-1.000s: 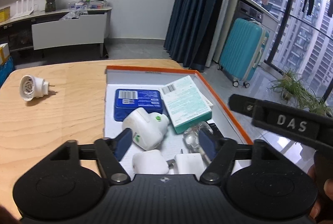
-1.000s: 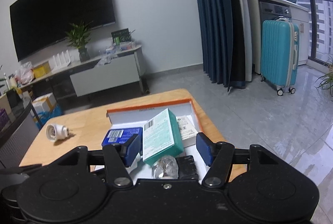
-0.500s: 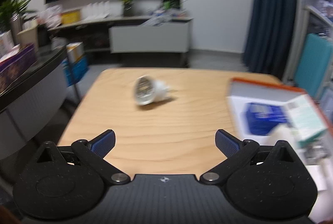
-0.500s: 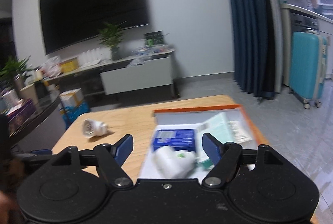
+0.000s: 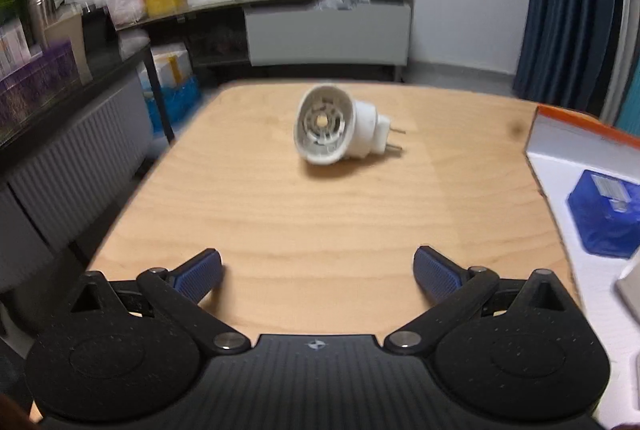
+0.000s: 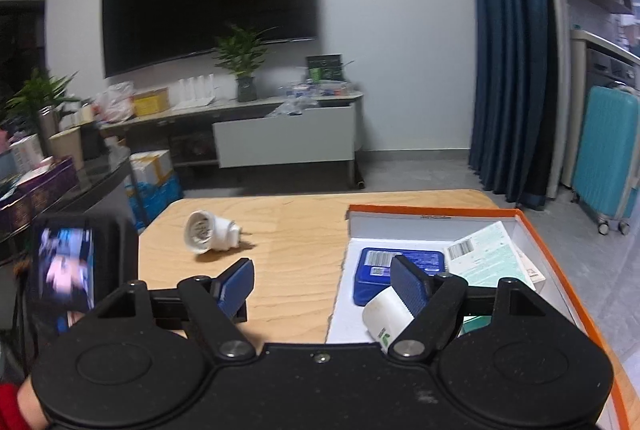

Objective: Organize rigid objects
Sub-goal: 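Open both tools to release the charger and bottle into the tray, then withdraw both tools from the tray toward the white plug-in diffuser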

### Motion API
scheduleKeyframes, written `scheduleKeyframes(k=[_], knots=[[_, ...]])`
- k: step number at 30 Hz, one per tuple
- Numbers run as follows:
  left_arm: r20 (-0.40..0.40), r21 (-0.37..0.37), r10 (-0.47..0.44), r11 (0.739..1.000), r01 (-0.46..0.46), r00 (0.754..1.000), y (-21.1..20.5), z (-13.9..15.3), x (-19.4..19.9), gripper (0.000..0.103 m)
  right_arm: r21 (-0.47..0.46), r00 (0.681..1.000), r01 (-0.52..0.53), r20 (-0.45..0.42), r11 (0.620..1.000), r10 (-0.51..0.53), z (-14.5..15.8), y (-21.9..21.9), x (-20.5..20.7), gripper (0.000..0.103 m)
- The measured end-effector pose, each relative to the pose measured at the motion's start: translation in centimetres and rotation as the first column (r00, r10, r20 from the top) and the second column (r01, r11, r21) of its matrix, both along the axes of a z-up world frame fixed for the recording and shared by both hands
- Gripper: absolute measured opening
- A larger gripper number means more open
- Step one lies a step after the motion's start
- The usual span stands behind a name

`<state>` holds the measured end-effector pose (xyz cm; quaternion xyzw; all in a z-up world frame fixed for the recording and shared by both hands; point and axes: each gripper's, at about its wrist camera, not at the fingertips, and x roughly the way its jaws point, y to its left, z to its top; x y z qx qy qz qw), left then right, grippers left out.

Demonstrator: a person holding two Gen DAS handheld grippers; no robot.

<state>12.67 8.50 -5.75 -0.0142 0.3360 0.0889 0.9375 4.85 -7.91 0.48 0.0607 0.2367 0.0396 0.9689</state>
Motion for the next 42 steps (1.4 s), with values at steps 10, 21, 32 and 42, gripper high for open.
scheduleKeyframes(k=[10,21,32,42], knots=[[-0.005,-0.025,0.049,0.998,-0.049,0.999,-0.1,0.2,-0.9,0.103,0.023,0.988,0.155,0.019,0.988,-0.156,-0.9,-2.8,1.3,0.089],[-0.005,-0.025,0.049,0.998,-0.049,0.999,-0.1,0.2,-0.9,0.103,-0.026,0.961,0.274,-0.023,0.961,-0.275,-0.5,-6.6,1.3,0.089],[-0.005,-0.025,0.049,0.998,-0.049,0.999,-0.1,0.2,-0.9,0.103,-0.165,0.891,0.432,-0.076,0.887,-0.448,-0.8,-10.8,2.9,0.088],[-0.005,-0.025,0.049,0.998,-0.049,0.999,-0.1,0.2,-0.9,0.103,-0.130,0.893,0.432,-0.081,0.893,-0.443,-1.7,-12.2,1.9,0.088]])
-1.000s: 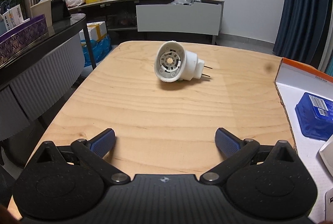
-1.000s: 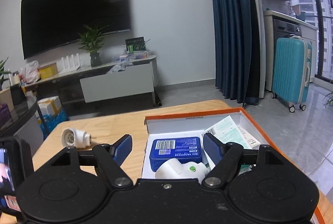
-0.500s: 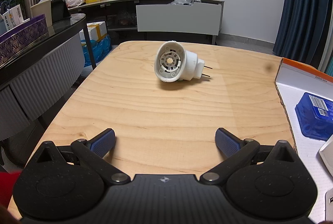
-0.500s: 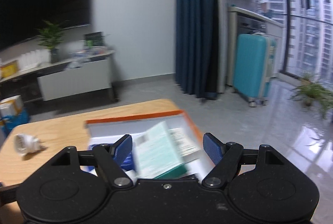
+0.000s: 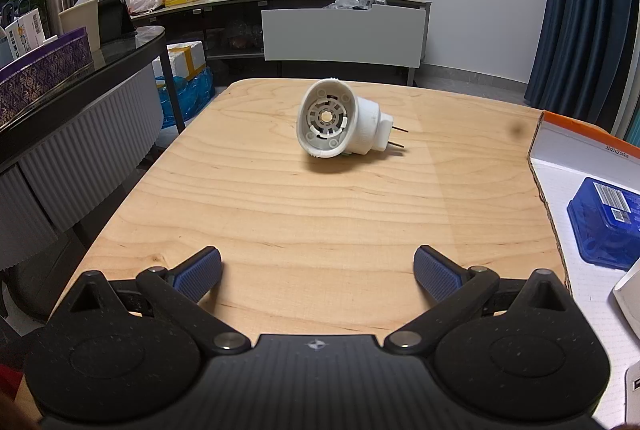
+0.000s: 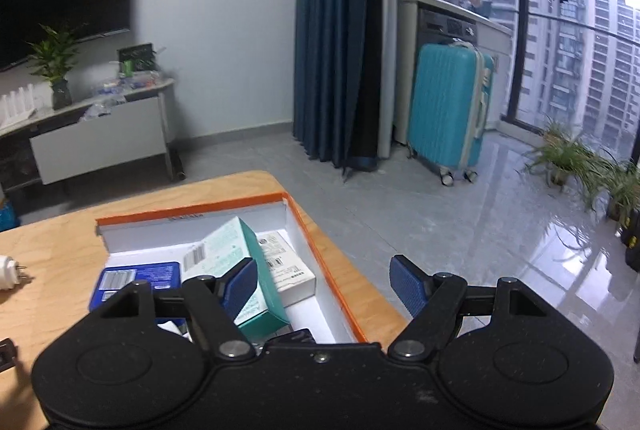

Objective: Organize rigid objects
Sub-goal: 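Withdraw both tools from the tray toward the white plug-in diffuser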

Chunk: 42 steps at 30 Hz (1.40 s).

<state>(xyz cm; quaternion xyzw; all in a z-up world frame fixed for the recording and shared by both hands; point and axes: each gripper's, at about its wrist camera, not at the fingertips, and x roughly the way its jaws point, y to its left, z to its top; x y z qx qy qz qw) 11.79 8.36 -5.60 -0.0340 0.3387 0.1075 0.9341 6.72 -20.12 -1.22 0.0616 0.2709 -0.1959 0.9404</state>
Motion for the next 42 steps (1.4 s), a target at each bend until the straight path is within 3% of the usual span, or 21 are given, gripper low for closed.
scheduleKeyframes(k=[17,24,33,42], knots=[[0.000,0.000,0.000,1.000,0.000,1.000,0.0,0.0,0.0,0.103,0.153,0.977,-0.016,0.213,0.988,-0.017,3.2,-3.2,-6.8,0.088],[-0.001,0.000,-0.003,1.000,0.003,1.000,0.0,-0.1,0.1,0.103,0.156,0.953,-0.029,0.304,0.987,-0.020,5.0,-4.5,-10.0,0.088],[-0.001,0.000,-0.003,1.000,0.003,1.000,0.0,-0.1,0.2,0.103,0.124,0.924,-0.226,0.342,0.966,0.172,5.5,-2.4,-10.5,0.088],[-0.001,-0.001,-0.003,1.000,0.003,1.000,0.0,-0.1,0.2,0.103,0.155,0.855,-0.397,0.422,0.905,0.303,7.7,-0.3,-10.3,0.090]])
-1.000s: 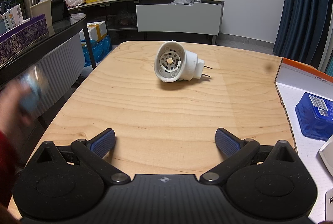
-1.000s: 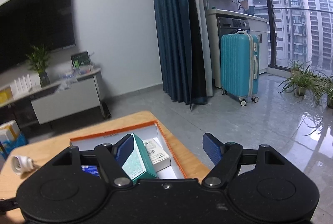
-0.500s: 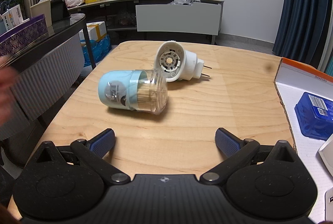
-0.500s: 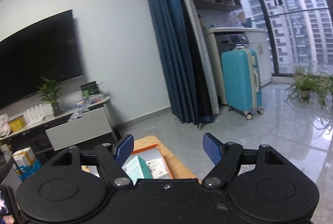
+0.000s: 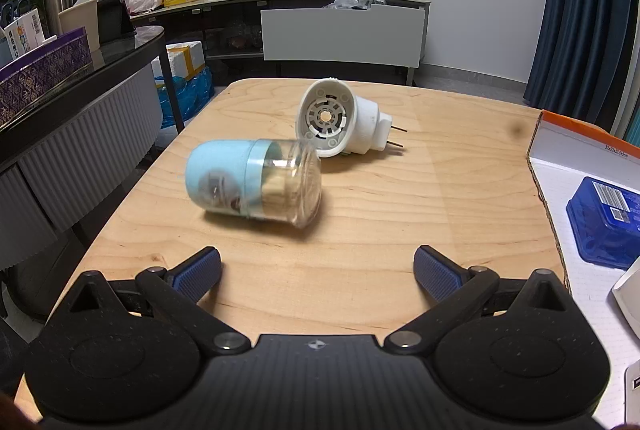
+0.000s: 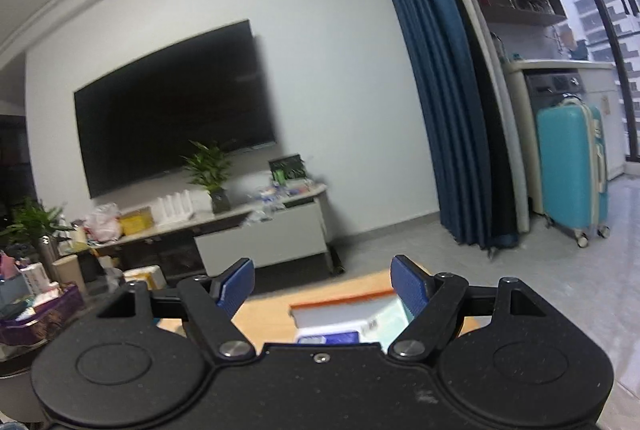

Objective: Organize rigid objects
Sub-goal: 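Withdraw both tools from the tray toward the white plug-in diffuser, then grasp the light-blue toothpick jar with the left tool while the right tool grasps the white diffuser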

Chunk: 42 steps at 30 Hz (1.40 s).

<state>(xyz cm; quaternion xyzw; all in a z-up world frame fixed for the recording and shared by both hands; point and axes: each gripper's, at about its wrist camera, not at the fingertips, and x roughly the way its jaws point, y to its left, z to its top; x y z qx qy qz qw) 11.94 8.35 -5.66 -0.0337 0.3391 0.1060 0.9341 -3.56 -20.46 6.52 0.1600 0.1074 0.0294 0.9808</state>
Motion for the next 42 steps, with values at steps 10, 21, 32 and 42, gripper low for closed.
scheduleKeyframes(k=[10,21,32,42], knots=[[0.000,-0.003,0.007,1.000,-0.007,1.000,0.0,0.0,0.0,0.103,0.005,0.992,-0.126,-0.027,0.992,0.126,0.5,2.5,1.5,0.090],[-0.017,0.004,-0.092,0.996,0.092,0.996,0.3,0.0,-1.3,0.103,-0.007,0.984,-0.174,-0.048,0.985,0.173,0.0,4.0,3.4,0.090],[0.042,0.034,-0.044,0.998,0.043,0.998,3.7,2.9,-1.0,0.103,0.005,0.964,-0.255,-0.074,0.967,0.255,0.1,6.7,7.2,0.090],[0.032,0.010,-0.068,0.998,0.068,0.997,4.9,1.4,2.6,0.095,-0.057,0.938,-0.327,-0.145,0.943,0.316,-1.0,10.4,11.8,0.090]])
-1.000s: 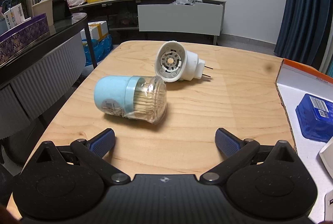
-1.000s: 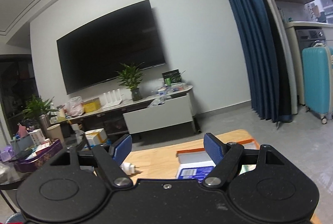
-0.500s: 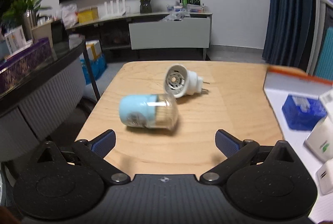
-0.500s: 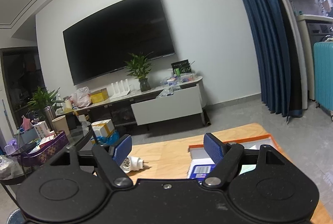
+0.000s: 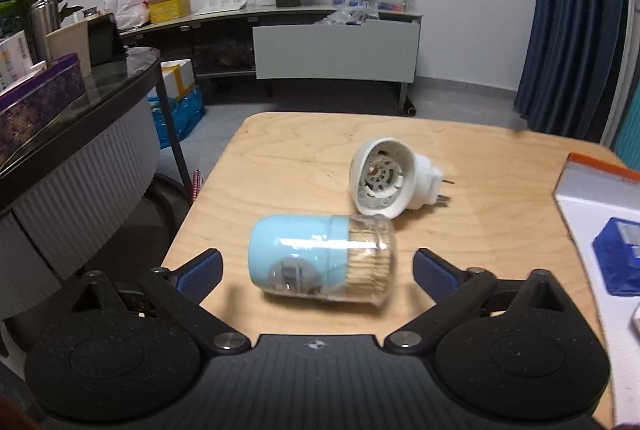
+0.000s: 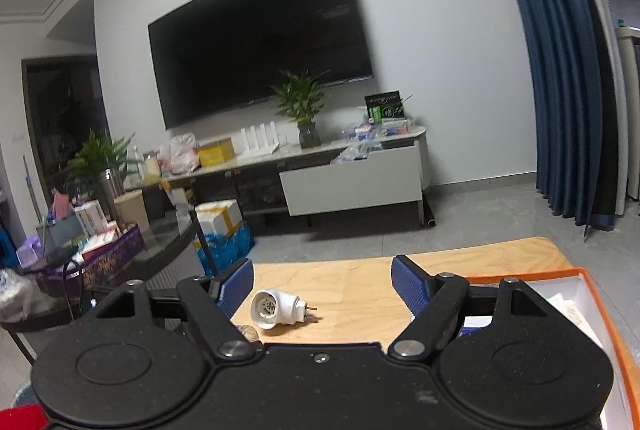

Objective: Organize rigid objects
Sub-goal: 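Grasp the light-blue toothpick jar with the left tool while the right tool grasps the white diffuser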

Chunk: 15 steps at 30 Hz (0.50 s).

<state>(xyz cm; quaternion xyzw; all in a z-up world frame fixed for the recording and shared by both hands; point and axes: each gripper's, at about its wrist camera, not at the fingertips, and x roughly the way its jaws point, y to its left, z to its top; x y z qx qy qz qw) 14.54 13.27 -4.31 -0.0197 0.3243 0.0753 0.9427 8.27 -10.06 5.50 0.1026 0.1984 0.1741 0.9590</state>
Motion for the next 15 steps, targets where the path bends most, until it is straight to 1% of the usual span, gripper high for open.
scheduleKeyframes(k=[2,5,8,12,15], knots=[[-0.002,-0.041,-0.011,0.999,0.011,1.000,0.8,-0.2,0.1,0.079,-0.019,1.000,-0.016,-0.022,1.000,0.016,-0.6,0.9,1.4,0.091],[0.004,-0.055,-0.026,0.998,0.026,1.000,1.4,-0.4,0.0,0.078,-0.036,0.995,-0.063,-0.074,0.997,0.061,-1.7,2.5,3.9,0.092],[0.011,-0.075,-0.026,0.997,0.027,1.000,2.2,-0.3,-0.6,0.078,-0.055,0.984,-0.138,-0.126,0.989,0.130,-3.0,4.5,6.8,0.093],[0.030,-0.077,-0.004,0.997,0.007,1.000,3.6,0.5,-1.6,0.078,-0.088,0.955,-0.229,-0.214,0.969,0.206,-5.4,7.8,10.9,0.093],[0.046,-0.079,0.004,0.997,0.000,0.999,4.3,1.0,-2.1,0.078,-0.105,0.942,-0.263,-0.244,0.959,0.231,-7.1,10.2,13.2,0.093]])
